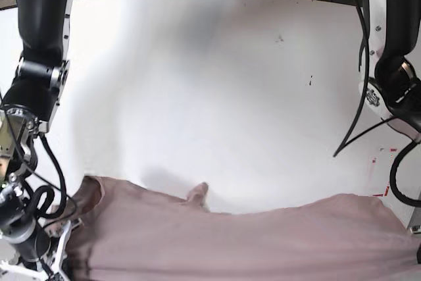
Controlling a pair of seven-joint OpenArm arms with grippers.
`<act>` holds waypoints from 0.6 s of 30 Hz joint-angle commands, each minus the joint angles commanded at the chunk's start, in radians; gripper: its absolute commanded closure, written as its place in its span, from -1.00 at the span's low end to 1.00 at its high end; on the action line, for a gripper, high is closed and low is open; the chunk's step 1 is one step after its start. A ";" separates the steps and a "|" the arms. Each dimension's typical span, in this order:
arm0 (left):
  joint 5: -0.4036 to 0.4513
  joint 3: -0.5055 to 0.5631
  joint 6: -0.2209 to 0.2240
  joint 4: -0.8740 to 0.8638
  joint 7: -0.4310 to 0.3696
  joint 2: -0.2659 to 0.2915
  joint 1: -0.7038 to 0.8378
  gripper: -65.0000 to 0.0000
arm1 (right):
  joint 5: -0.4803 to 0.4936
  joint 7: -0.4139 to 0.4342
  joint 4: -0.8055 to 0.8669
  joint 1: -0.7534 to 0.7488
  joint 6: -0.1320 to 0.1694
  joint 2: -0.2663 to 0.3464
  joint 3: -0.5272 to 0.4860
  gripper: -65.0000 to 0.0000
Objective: Fold the T-shirt properly
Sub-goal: 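Swing the held shirt edge over and lay it down flat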
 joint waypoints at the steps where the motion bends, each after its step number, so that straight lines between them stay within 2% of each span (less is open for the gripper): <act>1: -0.015 -0.006 0.000 0.014 0.000 0.000 0.031 1.00 | -0.002 0.000 0.015 -0.035 0.000 -0.009 0.012 0.96; 13: -0.161 -0.101 0.000 0.107 -0.002 -0.005 0.500 1.00 | 0.002 0.006 0.141 -0.520 0.000 -0.133 0.199 0.96; 18: -0.187 -0.121 0.000 0.106 -0.002 -0.005 0.644 1.00 | 0.002 0.071 0.141 -0.684 0.000 -0.173 0.247 0.96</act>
